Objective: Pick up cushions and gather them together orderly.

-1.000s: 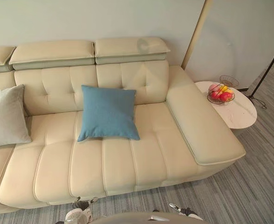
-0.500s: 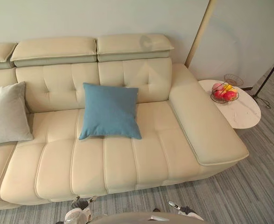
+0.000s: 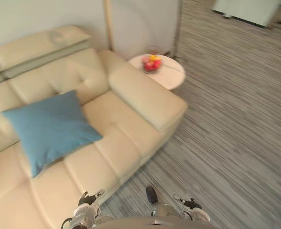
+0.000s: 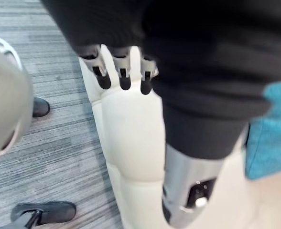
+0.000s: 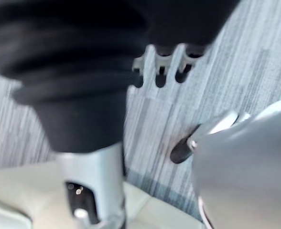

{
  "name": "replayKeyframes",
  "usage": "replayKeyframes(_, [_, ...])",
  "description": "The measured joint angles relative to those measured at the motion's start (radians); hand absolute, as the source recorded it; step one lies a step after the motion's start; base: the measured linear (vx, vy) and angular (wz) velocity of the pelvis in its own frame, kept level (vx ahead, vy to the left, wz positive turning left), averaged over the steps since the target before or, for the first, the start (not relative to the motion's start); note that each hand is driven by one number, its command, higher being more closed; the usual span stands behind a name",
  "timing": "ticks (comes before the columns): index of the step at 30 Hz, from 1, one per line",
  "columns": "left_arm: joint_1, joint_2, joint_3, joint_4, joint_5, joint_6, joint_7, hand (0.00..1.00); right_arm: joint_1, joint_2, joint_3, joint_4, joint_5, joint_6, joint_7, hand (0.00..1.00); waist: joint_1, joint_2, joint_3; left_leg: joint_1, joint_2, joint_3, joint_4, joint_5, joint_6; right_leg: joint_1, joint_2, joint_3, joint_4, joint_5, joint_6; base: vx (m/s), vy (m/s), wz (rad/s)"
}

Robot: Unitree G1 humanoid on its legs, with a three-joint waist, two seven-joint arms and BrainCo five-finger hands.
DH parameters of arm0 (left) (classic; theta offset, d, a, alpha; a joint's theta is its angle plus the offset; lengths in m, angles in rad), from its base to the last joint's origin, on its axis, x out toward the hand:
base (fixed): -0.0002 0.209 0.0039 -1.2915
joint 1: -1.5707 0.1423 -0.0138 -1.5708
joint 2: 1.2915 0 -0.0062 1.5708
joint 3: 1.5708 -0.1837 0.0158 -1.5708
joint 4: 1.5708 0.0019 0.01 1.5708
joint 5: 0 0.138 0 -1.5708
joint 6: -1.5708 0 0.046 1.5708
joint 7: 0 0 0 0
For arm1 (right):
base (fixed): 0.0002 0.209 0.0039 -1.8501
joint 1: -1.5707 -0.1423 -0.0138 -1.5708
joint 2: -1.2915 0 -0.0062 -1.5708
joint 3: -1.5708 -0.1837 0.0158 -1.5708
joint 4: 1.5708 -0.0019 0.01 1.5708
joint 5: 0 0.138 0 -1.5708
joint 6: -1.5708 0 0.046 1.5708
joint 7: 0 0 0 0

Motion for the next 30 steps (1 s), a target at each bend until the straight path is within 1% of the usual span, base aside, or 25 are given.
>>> replayKeyframes(1, [-0.005, 0.009, -0.024, 0.000, 0.000, 0.000, 0.000, 0.00, -0.009, 0.000, 0.020, -0.005, 0.000, 0.001, 0.000, 0.00, -0.002, -0.004, 0.001, 0.006, 0.015, 0.072, 0.004, 0.000, -0.001, -0.066, -0.003, -0.149, 0.107, -0.009, -0.011, 0.00, 0.008, -1.69])
replayKeyframes(2, [-0.006, 0.010, -0.032, 0.000, 0.000, 0.000, 0.000, 0.00, -0.009, 0.000, 0.020, -0.008, -0.001, 0.000, 0.000, 0.00, -0.003, -0.002, 0.002, 0.019, 0.018, 0.093, 0.003, 0.002, -0.003, -0.077, -0.006, -0.230, 0.156, -0.019, -0.028, 0.09, -0.003, -1.42])
replayKeyframes(3, [-0.003, 0.011, -0.035, 0.000, -0.001, 0.000, 0.000, 0.00, 0.001, 0.002, 0.023, -0.011, -0.001, -0.001, -0.001, 0.00, -0.004, -0.005, 0.000, 0.042, 0.018, 0.126, 0.010, 0.004, -0.008, -0.064, -0.020, -0.381, 0.216, -0.021, -0.076, 0.16, -0.025, -1.01])
replayKeyframes(4, [-0.001, 0.010, -0.035, 0.000, -0.001, 0.000, 0.000, 0.00, 0.009, 0.003, 0.027, -0.014, -0.001, -0.002, -0.001, 0.00, 0.004, -0.007, 0.000, 0.056, 0.015, 0.146, 0.022, 0.007, -0.011, -0.055, -0.025, -0.462, 0.213, -0.020, -0.079, 0.15, -0.060, -1.48])
replayKeyframes(5, [0.010, 0.008, -0.032, 0.002, -0.001, 0.000, 0.000, 0.00, 0.010, 0.001, 0.054, -0.032, -0.002, -0.008, -0.001, 0.00, 0.004, -0.008, -0.001, 0.062, 0.019, 0.155, 0.060, 0.021, 0.004, -0.041, -0.027, -0.559, 0.198, 0.006, -0.115, 0.07, -0.078, -1.40])
replayKeyframes(6, [0.009, 0.009, -0.035, 0.003, -0.001, -0.003, -0.002, 0.00, 0.006, -0.001, 0.062, -0.035, -0.003, -0.012, -0.001, 0.00, -0.008, -0.004, 0.000, 0.054, 0.026, 0.159, 0.088, 0.042, 0.028, -0.025, -0.027, -0.610, 0.150, 0.020, -0.142, 0.02, -0.127, -1.25])
replayKeyframes(7, [0.013, 0.008, -0.044, 0.002, 0.000, -0.006, -0.002, 0.00, 0.001, -0.004, 0.059, -0.035, -0.008, -0.013, -0.001, 0.00, -0.016, 0.005, 0.000, 0.067, 0.016, 0.175, 0.074, 0.056, 0.037, -0.001, -0.037, -0.698, 0.124, -0.080, -0.166, 0.06, -0.111, -0.81])
replayKeyframes(8, [0.012, -0.007, -0.073, 0.012, 0.000, -0.007, -0.003, 0.00, -0.007, -0.035, 0.050, -0.036, -0.010, -0.009, -0.001, 0.00, -0.025, 0.056, -0.001, 0.095, 0.033, 0.204, 0.029, 0.057, 0.035, -0.018, -0.083, -0.849, 0.242, -0.172, -0.179, 0.15, -0.104, -0.55])
replayKeyframes(9, [0.016, -0.010, -0.096, 0.014, 0.001, -0.007, -0.005, 0.00, -0.008, -0.054, 0.044, -0.031, -0.014, -0.008, 0.000, 0.00, -0.031, 0.076, 0.002, 0.114, 0.027, 0.208, 0.002, 0.055, 0.026, -0.040, -0.150, -0.909, 0.390, -0.236, -0.185, 0.17, -0.063, -0.45])
replayKeyframes(10, [0.019, -0.003, -0.104, 0.015, 0.002, -0.007, -0.005, 0.00, -0.002, -0.055, 0.045, -0.021, -0.019, -0.007, 0.000, 0.00, -0.032, 0.061, 0.002, 0.132, 0.001, 0.218, -0.018, 0.059, -0.001, -0.034, -0.174, -0.900, 0.406, -0.235, -0.133, 0.17, -0.126, -0.78])
replayKeyframes(11, [0.030, 0.010, -0.101, 0.036, 0.002, -0.004, -0.005, 0.00, -0.018, -0.063, 0.050, 0.012, -0.023, -0.006, 0.003, 0.00, -0.016, 0.073, 0.003, 0.147, 0.010, 0.229, -0.040, 0.069, -0.031, -0.039, -0.120, -0.835, 0.386, -0.234, -0.098, 0.14, -0.190, -1.17])
replayKeyframes(12, [0.038, 0.019, -0.101, 0.066, 0.002, 0.001, -0.005, 0.00, -0.033, -0.072, 0.061, 0.027, -0.022, -0.008, 0.003, 0.00, -0.015, 0.073, 0.001, 0.149, 0.020, 0.229, -0.034, 0.094, -0.041, -0.038, -0.078, -0.801, 0.342, -0.222, -0.103, 0.13, -0.210, -1.39])
replayKeyframes(13, [0.040, 0.022, -0.097, 0.061, -0.002, 0.000, -0.006, 0.00, -0.045, -0.072, 0.061, 0.043, -0.022, -0.008, 0.004, 0.00, -0.015, 0.068, 0.004, 0.148, 0.024, 0.229, -0.020, 0.112, -0.037, -0.038, -0.053, -0.772, 0.317, -0.218, -0.104, 0.15, -0.206, -1.28])
replayKeyframes(14, [0.036, 0.030, -0.106, 0.062, -0.001, 0.001, -0.006, 0.00, -0.054, -0.072, 0.062, 0.064, -0.022, -0.006, 0.010, 0.00, -0.017, 0.063, 0.006, 0.126, 0.056, 0.224, 0.079, 0.126, -0.039, -0.030, -0.020, -0.727, 0.285, -0.215, -0.090, 0.15, -0.171, -1.16])
replayKeyframes(15, [0.041, 0.032, -0.111, 0.063, -0.001, 0.002, -0.006, 0.00, -0.054, -0.076, 0.062, 0.082, -0.021, -0.006, 0.016, 0.00, -0.017, 0.062, 0.009, 0.098, 0.103, 0.209, 0.204, 0.131, -0.026, -0.007, 0.002, -0.692, 0.250, -0.206, -0.087, 0.15, -0.140, -1.19])
replayKeyframes(16, [0.040, 0.031, -0.112, 0.061, -0.002, 0.001, -0.011, 0.00, -0.054, -0.079, 0.062, 0.100, -0.020, -0.002, 0.018, 0.00, -0.017, 0.055, 0.015, 0.068, 0.127, 0.168, 0.314, 0.114, -0.005, 0.031, 0.026, -0.657, 0.207, -0.194, -0.083, 0.17, -0.088, -1.04])
replayKeyframes(17, [0.040, 0.033, -0.110, 0.058, -0.002, -0.001, -0.020, 0.00, -0.057, -0.081, 0.062, 0.112, -0.020, -0.002, 0.018, 0.00, -0.017, 0.052, 0.020, 0.026, 0.124, 0.099, 0.400, 0.083, 0.026, 0.074, 0.044, -0.619, 0.162, -0.180, -0.083, 0.18, -0.054, -1.03])
replayKeyframes(19, [0.041, 0.039, -0.112, 0.048, -0.003, -0.006, -0.023, 0.00, -0.057, -0.101, 0.060, 0.149, -0.018, -0.001, 0.018, 0.00, -0.015, 0.046, 0.025, -0.072, 0.061, -0.064, 0.436, 0.024, 0.013, 0.141, 0.053, -0.549, 0.097, -0.161, -0.069, 0.17, -0.018, -1.02])
replayKeyframes(20, [0.043, 0.043, -0.119, 0.039, -0.004, -0.009, -0.023, 0.00, -0.058, -0.109, 0.060, 0.164, -0.017, -0.001, 0.018, 0.00, -0.011, 0.044, 0.026, -0.109, 0.044, -0.092, 0.407, 0.014, 0.012, 0.161, 0.056, -0.513, 0.072, -0.154, -0.060, 0.09, 0.010, -0.85])
replayKeyframes(23, [0.044, 0.046, -0.128, 0.011, -0.013, -0.014, -0.023, 0.00, -0.058, -0.114, 0.042, 0.161, -0.017, 0.000, 0.018, 0.00, 0.018, 0.040, 0.028, -0.210, 0.034, -0.163, 0.268, 0.012, 0.011, 0.199, 0.059, -0.438, 0.029, -0.157, -0.064, 0.14, 0.023, -1.12])
replayKeyframes(24, [0.043, 0.046, -0.128, 0.010, -0.014, -0.016, -0.023, 0.00, -0.058, -0.114, 0.037, 0.162, -0.017, 0.001, 0.017, 0.00, 0.022, 0.040, 0.029, -0.222, 0.029, -0.190, 0.241, 0.013, 0.008, 0.203, 0.059, -0.431, 0.025, -0.153, -0.058, 0.16, 0.026, -1.03])
replayKeyframes(25, [0.043, 0.046, -0.128, 0.008, -0.022, -0.022, -0.023, 0.00, -0.058, -0.111, 0.021, 0.161, -0.015, 0.004, 0.017, 0.00, 0.027, 0.038, 0.029, -0.250, 0.005, -0.301, 0.158, 0.019, -0.001, 0.213, 0.061, -0.394, 0.024, -0.147, -0.048, 0.19, 0.034, -0.96])
replayKeyframes(27, [0.041, 0.045, -0.122, -0.004, -0.028, -0.022, -0.023, 0.00, -0.057, -0.105, 0.016, 0.150, -0.012, 0.008, 0.015, 0.00, 0.033, 0.031, 0.034, -0.266, -0.031, -0.413, 0.108, 0.020, -0.001, 0.231, 0.060, -0.344, 0.027, -0.145, -0.047, 0.19, 0.045, -0.90])
replayKeyframes(29, [0.041, 0.044, -0.118, -0.012, -0.032, -0.022, -0.021, 0.00, -0.049, -0.093, 0.013, 0.121, -0.007, 0.008, 0.015, 0.00, 0.039, 0.023, 0.037, -0.267, -0.079, -0.571, 0.060, 0.028, 0.008, 0.246, 0.063, -0.271, 0.029, -0.146, -0.039, 0.21, 0.128, -0.97])
replayKeyframes(30, [0.041, 0.044, -0.118, -0.012, -0.032, -0.022, -0.021, 0.00, -0.047, -0.087, 0.012, 0.121, -0.007, 0.007, 0.015, 0.00, 0.040, 0.023, 0.037, -0.265, -0.081, -0.574, 0.050, 0.038, 0.010, 0.249, 0.064, -0.259, 0.030, -0.150, -0.033, 0.23, 0.205, -0.88])
